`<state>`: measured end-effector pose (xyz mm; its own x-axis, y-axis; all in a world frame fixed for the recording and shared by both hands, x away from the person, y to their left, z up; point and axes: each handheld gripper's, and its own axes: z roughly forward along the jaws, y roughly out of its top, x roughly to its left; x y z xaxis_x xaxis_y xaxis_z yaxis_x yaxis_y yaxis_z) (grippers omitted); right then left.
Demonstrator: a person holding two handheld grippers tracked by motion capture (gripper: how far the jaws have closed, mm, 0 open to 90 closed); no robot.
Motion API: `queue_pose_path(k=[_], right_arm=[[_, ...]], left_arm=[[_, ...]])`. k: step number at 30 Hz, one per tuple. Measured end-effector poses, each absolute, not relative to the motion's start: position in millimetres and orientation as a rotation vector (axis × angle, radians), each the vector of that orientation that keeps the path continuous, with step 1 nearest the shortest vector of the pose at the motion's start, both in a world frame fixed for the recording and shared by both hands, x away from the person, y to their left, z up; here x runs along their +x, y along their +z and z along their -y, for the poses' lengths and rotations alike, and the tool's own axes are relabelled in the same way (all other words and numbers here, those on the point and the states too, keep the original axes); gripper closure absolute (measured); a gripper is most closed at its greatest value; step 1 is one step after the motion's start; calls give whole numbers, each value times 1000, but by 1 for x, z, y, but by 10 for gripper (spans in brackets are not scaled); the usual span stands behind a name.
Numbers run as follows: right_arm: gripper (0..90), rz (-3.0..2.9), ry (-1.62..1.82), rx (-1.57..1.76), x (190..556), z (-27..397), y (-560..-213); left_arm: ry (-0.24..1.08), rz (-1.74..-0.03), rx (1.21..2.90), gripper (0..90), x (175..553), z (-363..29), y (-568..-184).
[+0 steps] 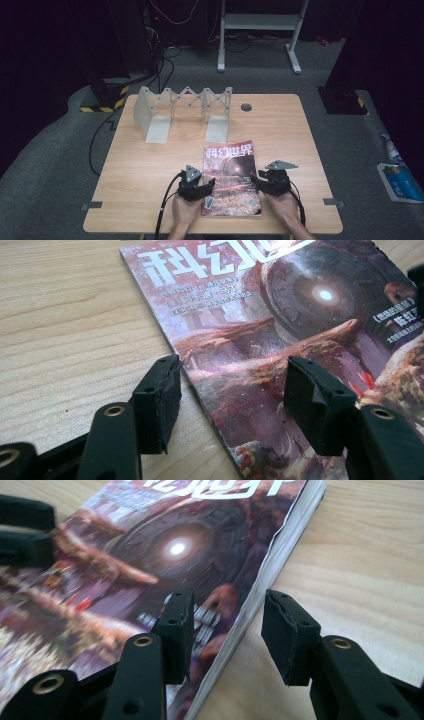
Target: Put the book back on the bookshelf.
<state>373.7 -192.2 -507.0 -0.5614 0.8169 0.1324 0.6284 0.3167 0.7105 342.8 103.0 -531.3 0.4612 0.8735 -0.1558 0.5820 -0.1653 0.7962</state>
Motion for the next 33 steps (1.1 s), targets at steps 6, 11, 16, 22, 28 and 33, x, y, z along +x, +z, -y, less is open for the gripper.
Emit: queue_pose_path(k=[6,11,16,22,28,33], right_arm=[[557,-2325,1037,1323,394,186,-503],[526,-2326,1023,1366,409,182,-502],[479,-2315,1004,1409,424,177,-501],[443,-2318,993,1465,440,173,-501],[428,-2341,992,1522,448,171,-504],[435,-2366,1016,1571,450,174,-506]], left_arm=[[432,-1231,1842,418,343,-104,-532],[432,-1227,1844,418,344,-105,-532],[427,-1233,1838,425,344,-105,-532],[422,-1221,1844,438,345,-105,-532],[410,-1216,1835,439,345,-103,-533],[410,-1219,1833,443,345,-103,-533]])
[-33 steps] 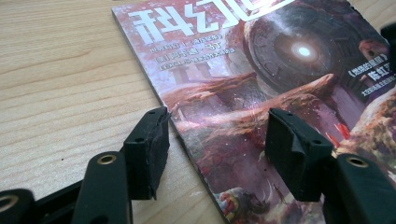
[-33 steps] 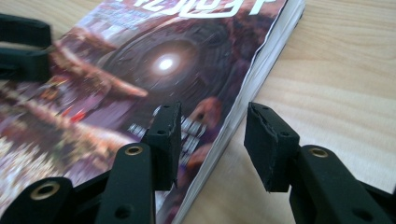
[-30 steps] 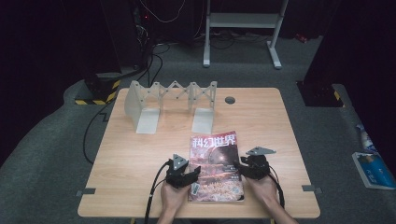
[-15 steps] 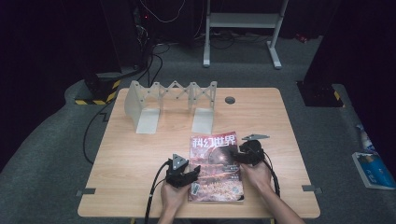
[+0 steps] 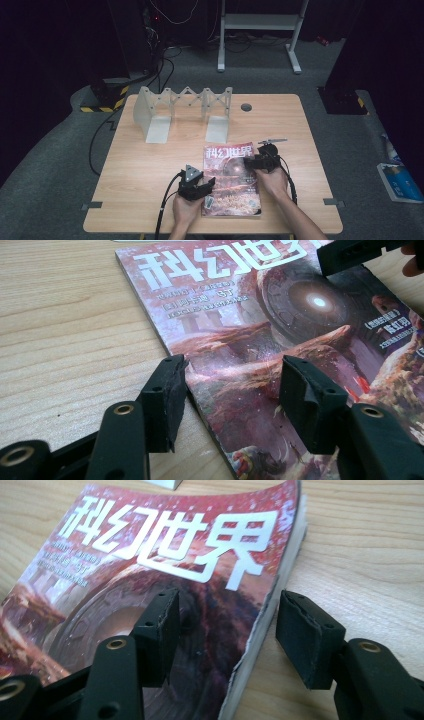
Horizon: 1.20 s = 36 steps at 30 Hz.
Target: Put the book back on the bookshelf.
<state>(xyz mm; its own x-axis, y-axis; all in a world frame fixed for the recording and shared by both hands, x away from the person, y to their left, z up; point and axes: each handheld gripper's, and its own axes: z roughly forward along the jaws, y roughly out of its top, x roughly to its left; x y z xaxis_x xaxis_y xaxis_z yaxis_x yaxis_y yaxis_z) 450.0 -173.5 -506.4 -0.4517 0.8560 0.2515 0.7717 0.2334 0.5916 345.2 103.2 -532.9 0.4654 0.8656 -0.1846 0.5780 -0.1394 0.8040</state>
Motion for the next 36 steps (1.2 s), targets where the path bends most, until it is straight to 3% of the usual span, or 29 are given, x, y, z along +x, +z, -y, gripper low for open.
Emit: queue_pose_path(k=[6,20,36], right_arm=[[438,-2372,1006,1563,447,171,-506],[560,-2370,1062,1541,437,178,-499],[579,-2427,1114,1422,420,174,-486]], left_arm=[[429,-1215,1843,460,345,-102,-533],[453,-1207,1858,476,344,-102,-533],[459,-1214,1856,488,343,-101,-533]])
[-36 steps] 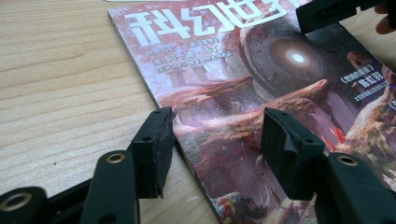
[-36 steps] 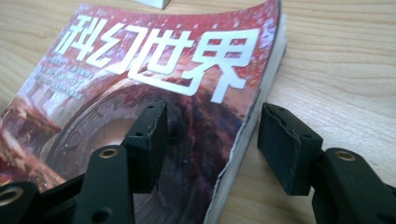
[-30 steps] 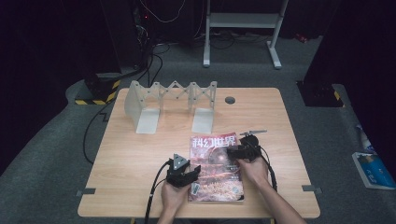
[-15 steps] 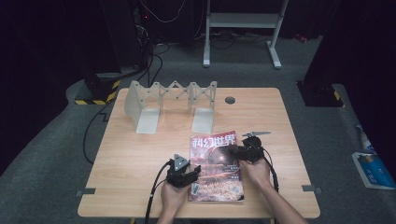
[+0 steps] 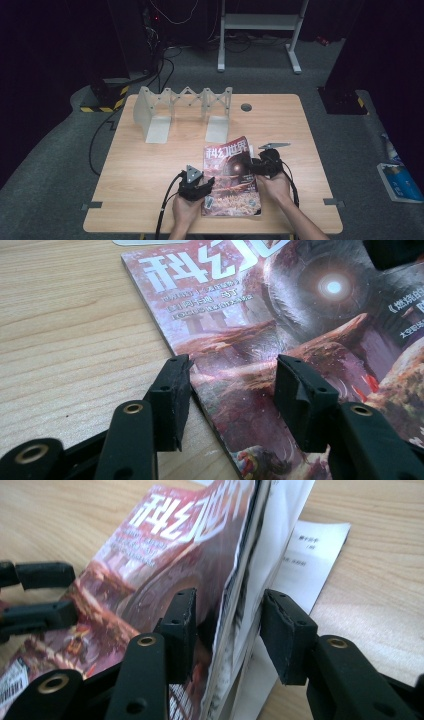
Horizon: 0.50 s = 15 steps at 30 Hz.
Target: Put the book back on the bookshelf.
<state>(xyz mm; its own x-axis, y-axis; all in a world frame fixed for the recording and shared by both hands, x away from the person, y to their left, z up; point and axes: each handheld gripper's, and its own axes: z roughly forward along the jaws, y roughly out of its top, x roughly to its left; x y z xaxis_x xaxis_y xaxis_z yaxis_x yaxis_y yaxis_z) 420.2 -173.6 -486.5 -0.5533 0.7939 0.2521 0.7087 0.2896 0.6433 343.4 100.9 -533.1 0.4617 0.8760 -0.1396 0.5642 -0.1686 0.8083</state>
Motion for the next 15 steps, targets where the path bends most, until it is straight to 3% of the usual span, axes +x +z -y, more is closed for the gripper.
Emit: queue_pose_path(k=[15], right_arm=[[573,-2484,1040,1304,414,160,-479]], left_arm=[[463,-1210,1860,495,344,-102,-533]])
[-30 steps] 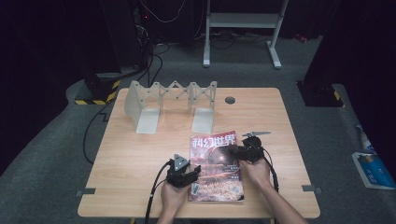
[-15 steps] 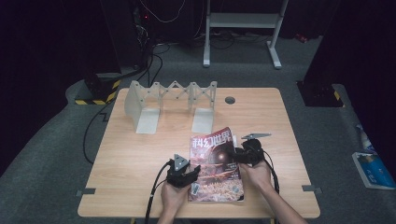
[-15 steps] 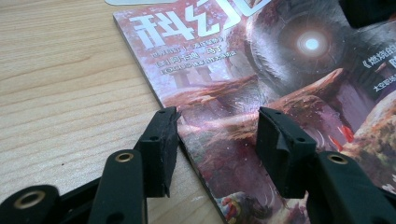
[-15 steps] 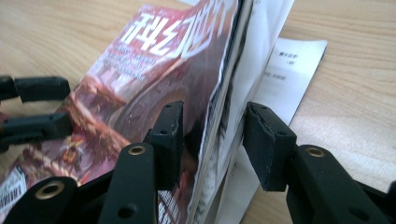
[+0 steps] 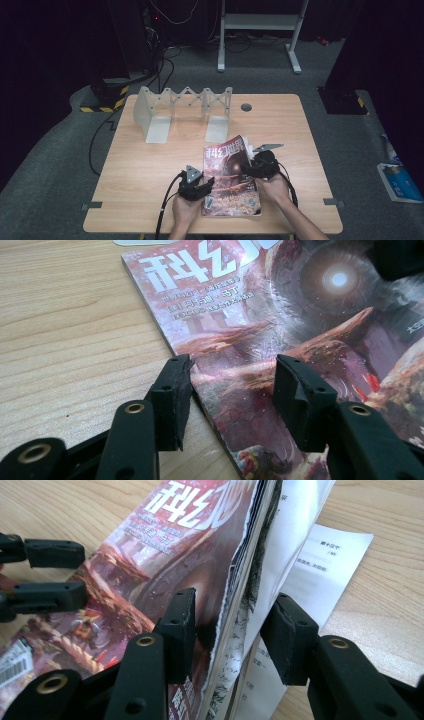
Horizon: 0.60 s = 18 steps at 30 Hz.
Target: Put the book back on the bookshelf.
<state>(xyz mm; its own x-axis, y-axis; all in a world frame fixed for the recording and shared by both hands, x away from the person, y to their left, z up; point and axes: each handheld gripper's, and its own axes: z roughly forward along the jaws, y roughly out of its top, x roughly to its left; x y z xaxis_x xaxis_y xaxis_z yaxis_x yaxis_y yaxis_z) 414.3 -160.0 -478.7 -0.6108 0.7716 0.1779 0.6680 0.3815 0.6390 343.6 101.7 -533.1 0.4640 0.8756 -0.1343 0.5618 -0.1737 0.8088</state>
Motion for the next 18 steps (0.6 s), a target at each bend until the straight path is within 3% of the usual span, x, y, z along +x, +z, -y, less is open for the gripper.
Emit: queue_pose_path(k=[5,18], right_arm=[[531,-2461,1046,1351,422,157,-482],[555,-2520,1012,1384,426,149,-485]], left_arm=[[456,-1211,1858,498,343,-101,-533],[450,-1201,1858,514,342,-101,-533]])
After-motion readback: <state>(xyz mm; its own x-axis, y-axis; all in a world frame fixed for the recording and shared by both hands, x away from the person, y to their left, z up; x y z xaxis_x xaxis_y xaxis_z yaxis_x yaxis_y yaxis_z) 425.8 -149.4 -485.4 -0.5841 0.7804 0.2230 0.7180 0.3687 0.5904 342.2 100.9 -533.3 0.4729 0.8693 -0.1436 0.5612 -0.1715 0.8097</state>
